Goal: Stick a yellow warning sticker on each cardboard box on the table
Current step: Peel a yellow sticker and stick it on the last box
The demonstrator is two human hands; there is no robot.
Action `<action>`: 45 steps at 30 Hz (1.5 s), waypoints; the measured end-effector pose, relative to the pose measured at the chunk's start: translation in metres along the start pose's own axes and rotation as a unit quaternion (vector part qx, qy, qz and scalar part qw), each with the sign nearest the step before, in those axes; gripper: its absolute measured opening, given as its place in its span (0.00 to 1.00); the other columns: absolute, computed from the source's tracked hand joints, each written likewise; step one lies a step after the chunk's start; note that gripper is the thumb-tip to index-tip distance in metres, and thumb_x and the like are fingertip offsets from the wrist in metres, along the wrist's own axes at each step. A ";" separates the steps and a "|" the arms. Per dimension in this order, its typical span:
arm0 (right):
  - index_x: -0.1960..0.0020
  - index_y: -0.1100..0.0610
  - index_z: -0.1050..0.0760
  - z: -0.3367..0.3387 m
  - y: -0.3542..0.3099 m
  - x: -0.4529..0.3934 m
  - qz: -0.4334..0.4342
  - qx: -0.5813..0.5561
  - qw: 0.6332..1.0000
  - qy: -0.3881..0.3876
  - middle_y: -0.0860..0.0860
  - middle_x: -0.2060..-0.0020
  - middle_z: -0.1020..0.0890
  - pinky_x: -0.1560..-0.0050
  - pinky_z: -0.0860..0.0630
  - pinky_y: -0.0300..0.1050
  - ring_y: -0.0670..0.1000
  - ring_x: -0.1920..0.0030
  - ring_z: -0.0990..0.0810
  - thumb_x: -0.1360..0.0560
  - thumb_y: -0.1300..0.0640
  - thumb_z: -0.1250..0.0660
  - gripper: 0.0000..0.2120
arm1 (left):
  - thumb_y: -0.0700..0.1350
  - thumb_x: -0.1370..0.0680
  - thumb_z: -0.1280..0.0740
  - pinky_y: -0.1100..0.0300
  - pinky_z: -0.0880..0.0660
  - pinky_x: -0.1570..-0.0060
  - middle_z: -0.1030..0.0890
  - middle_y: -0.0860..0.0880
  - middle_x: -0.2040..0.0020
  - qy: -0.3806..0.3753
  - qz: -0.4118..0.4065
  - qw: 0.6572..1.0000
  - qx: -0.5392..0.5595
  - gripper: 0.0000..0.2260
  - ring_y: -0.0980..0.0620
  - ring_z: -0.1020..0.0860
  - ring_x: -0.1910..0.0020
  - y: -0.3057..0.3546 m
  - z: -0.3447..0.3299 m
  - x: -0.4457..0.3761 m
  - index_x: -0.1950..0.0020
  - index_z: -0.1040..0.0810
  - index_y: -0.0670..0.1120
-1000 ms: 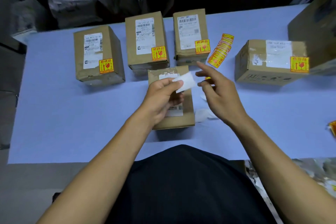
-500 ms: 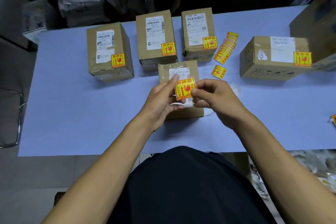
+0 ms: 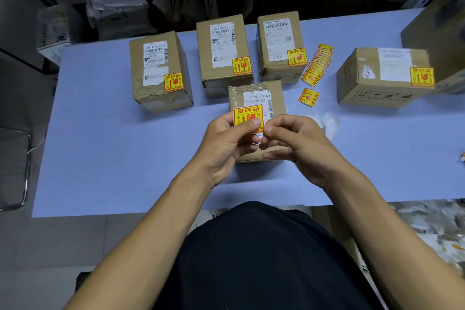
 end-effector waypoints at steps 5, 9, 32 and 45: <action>0.57 0.55 0.18 -0.012 -0.006 0.005 0.026 -0.004 1.000 -0.014 0.55 0.63 0.17 0.58 0.16 0.46 0.50 0.60 0.17 0.21 0.61 0.33 0.08 | 0.35 0.22 0.32 0.64 0.23 0.67 0.18 0.47 0.64 -0.023 -0.009 1.000 0.015 0.04 0.56 0.21 0.70 0.008 0.002 0.009 0.50 0.18 0.41; 0.59 0.53 0.18 -0.016 -0.014 0.008 0.025 -0.028 0.999 -0.022 0.57 0.61 0.17 0.62 0.17 0.45 0.52 0.60 0.17 0.26 0.56 0.32 0.05 | 0.34 0.23 0.32 0.63 0.23 0.68 0.18 0.47 0.63 -0.063 -0.013 0.997 -0.032 0.07 0.56 0.23 0.71 0.014 0.002 0.017 0.52 0.17 0.45; 0.61 0.55 0.19 -0.027 -0.039 0.018 0.035 -0.044 0.995 -0.081 0.55 0.64 0.16 0.66 0.18 0.43 0.55 0.58 0.13 0.27 0.60 0.33 0.06 | 0.40 0.27 0.31 0.61 0.27 0.73 0.19 0.48 0.67 -0.090 -0.040 0.992 -0.080 0.06 0.53 0.25 0.72 0.044 -0.001 0.026 0.62 0.15 0.45; 0.61 0.52 0.17 -0.031 -0.035 0.019 0.038 -0.033 0.994 -0.096 0.54 0.64 0.16 0.65 0.17 0.43 0.53 0.57 0.13 0.25 0.59 0.33 0.08 | 0.39 0.27 0.32 0.62 0.25 0.74 0.16 0.46 0.65 -0.109 -0.041 0.988 -0.098 0.08 0.52 0.20 0.70 0.042 -0.005 0.030 0.62 0.14 0.47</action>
Point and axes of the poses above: each hand's wrist, its own x-axis away from the middle knuckle, its own z-axis out of the back of the hand, y = z × x, the point moved 7 cm from there along -x, towards the middle knuckle
